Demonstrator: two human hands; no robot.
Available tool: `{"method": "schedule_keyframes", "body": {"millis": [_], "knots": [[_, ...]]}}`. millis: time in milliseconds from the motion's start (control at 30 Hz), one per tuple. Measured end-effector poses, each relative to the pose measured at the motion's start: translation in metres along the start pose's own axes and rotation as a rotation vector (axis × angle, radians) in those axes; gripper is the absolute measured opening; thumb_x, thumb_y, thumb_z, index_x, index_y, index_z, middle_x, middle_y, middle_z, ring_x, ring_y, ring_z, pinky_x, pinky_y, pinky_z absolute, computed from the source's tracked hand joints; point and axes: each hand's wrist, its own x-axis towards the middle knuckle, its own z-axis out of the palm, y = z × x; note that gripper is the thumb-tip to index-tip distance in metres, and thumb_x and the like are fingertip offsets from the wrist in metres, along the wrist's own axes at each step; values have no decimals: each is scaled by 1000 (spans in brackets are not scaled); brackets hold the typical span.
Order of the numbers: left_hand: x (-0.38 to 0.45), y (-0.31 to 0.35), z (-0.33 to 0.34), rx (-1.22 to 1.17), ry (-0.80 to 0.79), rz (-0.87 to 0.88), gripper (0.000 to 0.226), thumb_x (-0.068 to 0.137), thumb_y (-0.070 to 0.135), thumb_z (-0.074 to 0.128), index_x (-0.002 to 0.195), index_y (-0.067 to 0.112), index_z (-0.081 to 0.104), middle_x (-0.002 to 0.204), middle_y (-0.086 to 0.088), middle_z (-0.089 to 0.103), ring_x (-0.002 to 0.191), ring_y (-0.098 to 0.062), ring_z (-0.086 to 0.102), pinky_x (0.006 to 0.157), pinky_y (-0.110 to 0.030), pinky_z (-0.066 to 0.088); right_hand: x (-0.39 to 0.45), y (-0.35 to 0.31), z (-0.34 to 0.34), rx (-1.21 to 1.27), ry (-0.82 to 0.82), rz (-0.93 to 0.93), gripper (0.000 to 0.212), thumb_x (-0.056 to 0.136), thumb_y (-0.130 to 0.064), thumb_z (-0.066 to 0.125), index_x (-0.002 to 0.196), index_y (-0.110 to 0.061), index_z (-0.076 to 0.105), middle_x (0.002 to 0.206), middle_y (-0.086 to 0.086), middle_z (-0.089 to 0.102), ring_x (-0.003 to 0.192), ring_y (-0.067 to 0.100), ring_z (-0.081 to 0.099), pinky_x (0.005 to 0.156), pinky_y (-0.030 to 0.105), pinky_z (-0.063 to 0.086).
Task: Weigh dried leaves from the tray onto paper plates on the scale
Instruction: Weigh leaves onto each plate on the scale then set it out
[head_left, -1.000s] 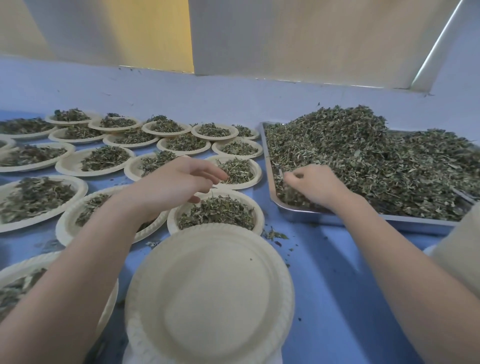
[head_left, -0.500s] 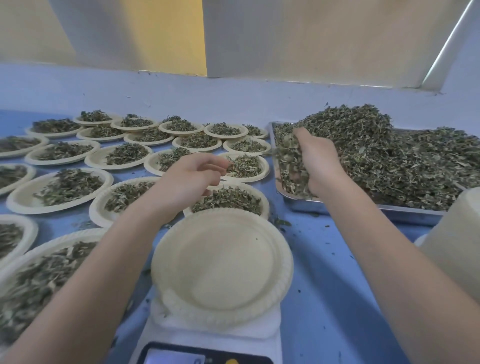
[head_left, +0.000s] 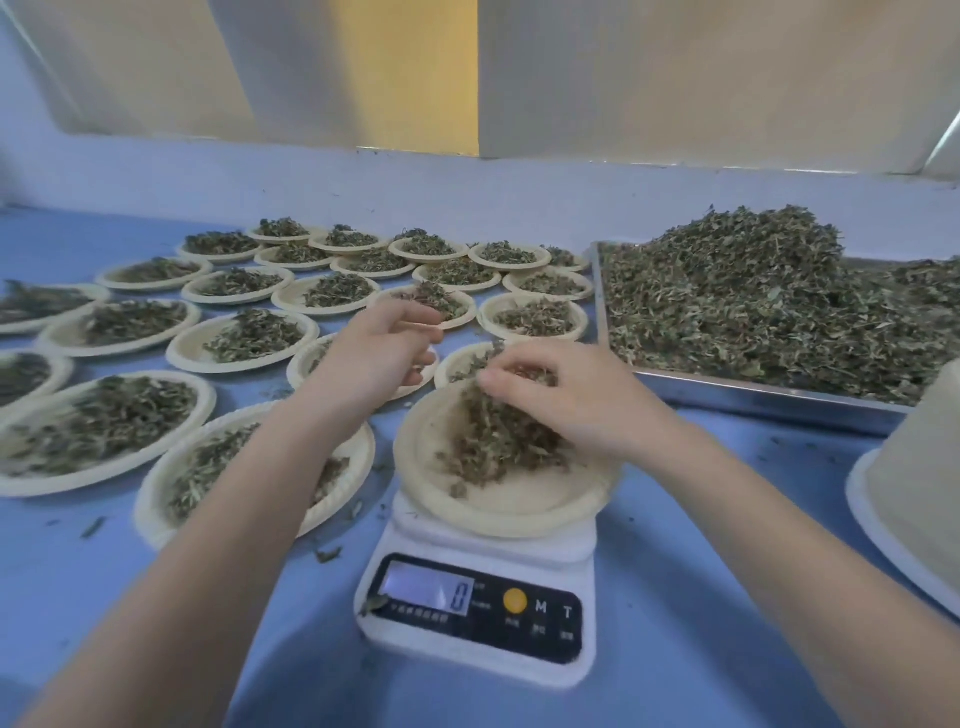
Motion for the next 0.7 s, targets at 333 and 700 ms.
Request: {"method": "schedule_keyframes", "body": {"millis": [333, 700], "knots": [[-12, -16, 6, -6, 49, 63, 21, 94, 15, 50, 95, 32, 63, 107, 5, 67, 100, -13, 61, 89, -34, 51, -8, 13, -6, 243, -173, 35, 62, 76, -85, 10, 125, -65, 42, 137, -30, 46, 130, -5, 38, 112, 32, 20], [-19, -27, 9, -45, 1, 91, 22, 95, 32, 50, 114, 33, 62, 121, 10, 61, 116, -8, 53, 104, -37, 41, 19, 42, 11, 236, -74, -41, 71, 59, -99, 6, 121, -75, 30, 153, -27, 20, 141, -5, 12, 117, 45, 8]]}}
